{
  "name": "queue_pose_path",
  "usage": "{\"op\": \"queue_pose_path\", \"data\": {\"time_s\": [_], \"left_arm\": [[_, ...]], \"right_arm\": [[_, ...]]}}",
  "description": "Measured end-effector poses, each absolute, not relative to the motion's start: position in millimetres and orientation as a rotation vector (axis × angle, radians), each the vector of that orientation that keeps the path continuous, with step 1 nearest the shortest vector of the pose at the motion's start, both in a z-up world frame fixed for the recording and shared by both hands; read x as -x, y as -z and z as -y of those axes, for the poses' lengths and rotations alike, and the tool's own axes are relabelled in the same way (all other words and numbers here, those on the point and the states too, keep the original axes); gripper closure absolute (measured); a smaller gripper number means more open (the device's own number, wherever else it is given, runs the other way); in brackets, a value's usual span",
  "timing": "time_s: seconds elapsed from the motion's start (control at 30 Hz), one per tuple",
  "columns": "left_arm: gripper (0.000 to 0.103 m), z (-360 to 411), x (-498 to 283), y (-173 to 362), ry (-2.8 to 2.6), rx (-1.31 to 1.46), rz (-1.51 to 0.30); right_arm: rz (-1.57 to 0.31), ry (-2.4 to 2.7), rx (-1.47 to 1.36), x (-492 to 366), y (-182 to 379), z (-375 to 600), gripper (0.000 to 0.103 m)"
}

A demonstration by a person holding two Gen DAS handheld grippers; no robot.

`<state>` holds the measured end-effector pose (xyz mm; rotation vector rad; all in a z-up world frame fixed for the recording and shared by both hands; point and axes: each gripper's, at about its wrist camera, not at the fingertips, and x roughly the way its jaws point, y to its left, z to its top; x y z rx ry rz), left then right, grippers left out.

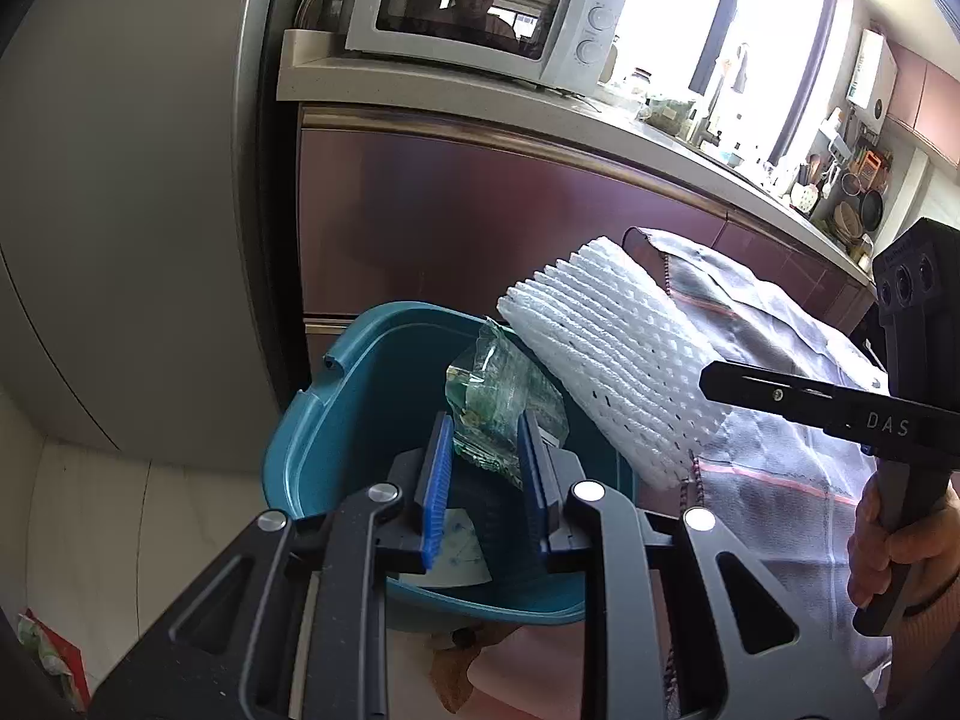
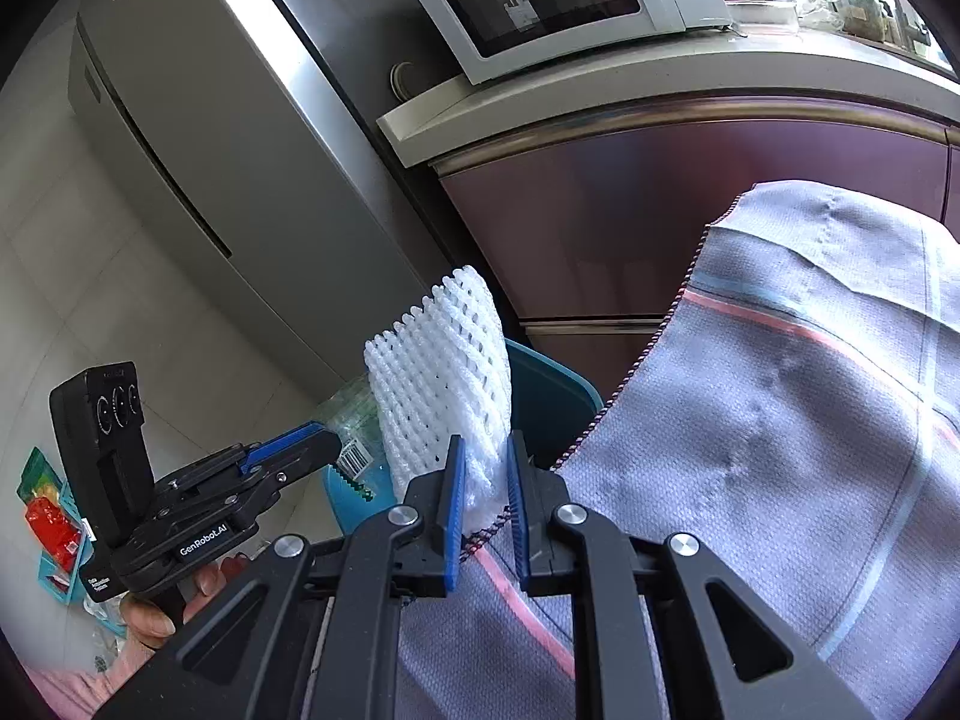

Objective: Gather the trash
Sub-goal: 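Carry the green wrapper and foam net over the teal bin and open both tools, then move both open tools back over the trash pile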

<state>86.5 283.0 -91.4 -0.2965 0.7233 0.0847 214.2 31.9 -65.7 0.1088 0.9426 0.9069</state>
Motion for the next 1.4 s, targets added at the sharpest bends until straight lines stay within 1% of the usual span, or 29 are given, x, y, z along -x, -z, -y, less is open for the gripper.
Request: {"op": "queue_pose_path", "data": {"time_s": [0.13, 0.23, 0.3, 0.37, 0.47, 0.53, 0.57, 0.9, 1.0, 1.07, 1.1, 1.3, 1.37, 1.4], "left_arm": [[0.081, -287.6, -96.3, 100.9, -0.099, 0.295, -0.746], [0.084, -289.0, -103.7, 108.7, -0.101, 0.300, -0.764], [0.084, -289.6, -109.8, 114.5, -0.102, 0.296, -0.777], [0.084, -288.6, -114.2, 119.3, -0.103, 0.292, -0.788], [0.084, -287.1, -120.3, 126.1, -0.100, 0.293, -0.803], [0.084, -285.8, -122.4, 129.2, -0.099, 0.293, -0.809], [0.084, -284.7, -122.6, 129.4, -0.097, 0.293, -0.809], [0.084, -265.4, -107.0, 111.0, -0.066, 0.272, -0.753], [0.079, -255.0, -100.7, 99.3, -0.039, 0.258, -0.719], [0.074, -246.4, -95.7, 90.3, -0.021, 0.247, -0.694], [0.073, -242.7, -93.5, 85.9, -0.010, 0.242, -0.682], [0.059, -204.1, -80.4, 59.5, 0.088, 0.194, -0.609], [0.052, -187.1, -76.9, 52.1, 0.129, 0.173, -0.589], [0.051, -177.1, -75.6, 49.0, 0.154, 0.161, -0.580]], "right_arm": [[-0.972, -0.894, -0.080, -219.4, 74.1, -47.8, 0.090], [-0.990, -0.883, -0.066, -220.2, 80.1, -54.6, 0.090], [-1.004, -0.880, -0.060, -221.0, 82.9, -58.0, 0.089], [-1.016, -0.872, -0.058, -222.6, 84.1, -61.0, 0.084], [-1.019, -0.859, -0.058, -223.9, 84.3, -60.7, 0.082], [-1.017, -0.853, -0.060, -224.6, 85.3, -61.2, 0.077], [-1.014, -0.852, -0.061, -224.2, 85.0, -59.6, 0.076], [-0.960, -0.865, -0.068, -211.7, 76.9, -39.8, 0.075], [-0.927, -0.876, -0.073, -202.1, 68.0, -27.3, 0.073], [-0.900, -0.885, -0.075, -192.7, 61.1, -13.6, 0.069], [-0.883, -0.886, -0.074, -188.3, 57.3, -8.2, 0.068], [-0.787, -0.880, -0.061, -160.7, 35.4, 35.8, 0.063], [-0.759, -0.866, -0.063, -151.5, 30.0, 54.0, 0.062], [-0.747, -0.851, -0.065, -147.4, 27.8, 65.4, 0.062]]}}
